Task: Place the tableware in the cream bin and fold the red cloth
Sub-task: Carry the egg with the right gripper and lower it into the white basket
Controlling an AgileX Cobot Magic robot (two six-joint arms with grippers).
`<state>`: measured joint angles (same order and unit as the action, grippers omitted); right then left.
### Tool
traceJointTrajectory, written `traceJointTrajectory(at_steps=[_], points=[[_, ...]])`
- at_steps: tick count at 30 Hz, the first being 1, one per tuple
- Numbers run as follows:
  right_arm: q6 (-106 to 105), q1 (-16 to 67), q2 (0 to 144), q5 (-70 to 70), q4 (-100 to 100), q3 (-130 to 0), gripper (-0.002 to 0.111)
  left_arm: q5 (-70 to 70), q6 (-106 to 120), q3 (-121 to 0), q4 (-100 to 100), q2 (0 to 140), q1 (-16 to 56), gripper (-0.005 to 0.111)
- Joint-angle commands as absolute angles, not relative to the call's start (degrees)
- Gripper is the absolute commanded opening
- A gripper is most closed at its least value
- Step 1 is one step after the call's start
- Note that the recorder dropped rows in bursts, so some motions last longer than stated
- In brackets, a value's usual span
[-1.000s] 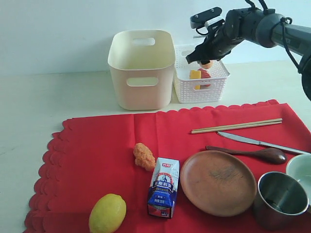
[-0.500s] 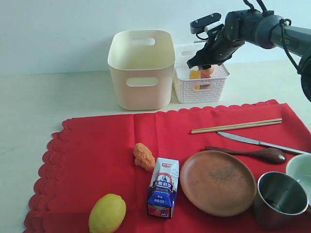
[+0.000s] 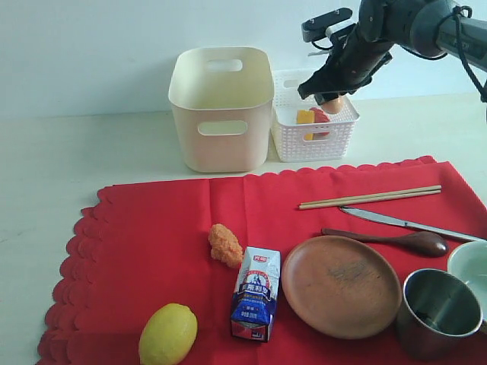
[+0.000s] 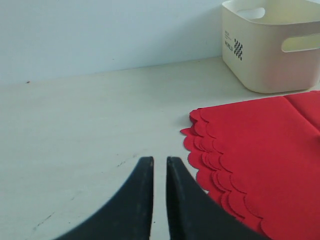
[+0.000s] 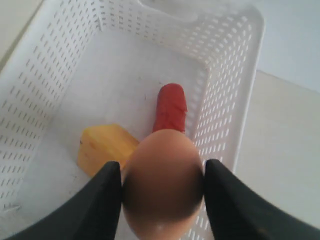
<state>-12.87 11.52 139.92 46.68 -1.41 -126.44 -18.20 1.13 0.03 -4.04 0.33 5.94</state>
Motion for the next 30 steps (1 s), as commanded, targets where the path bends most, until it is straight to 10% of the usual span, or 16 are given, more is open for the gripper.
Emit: traceJointTrajectory(at_steps=[1, 20, 30], points=[[-12.31, 11.21, 139.82, 48.74, -1.78, -126.9, 0.025, -17.89, 1.3, 0.0, -4.37, 0.0, 6.25, 0.012], [-13.98, 11.31, 142.05, 52.15, 0.0, -126.63, 0.068, -17.89, 1.3, 0.0, -4.37, 0.0, 6.25, 0.012], [-13.87, 11.31, 136.51, 55.09, 0.0, -127.23, 0.07, -17.89, 1.3, 0.0, -4.37, 0.0, 6.25, 0.012]])
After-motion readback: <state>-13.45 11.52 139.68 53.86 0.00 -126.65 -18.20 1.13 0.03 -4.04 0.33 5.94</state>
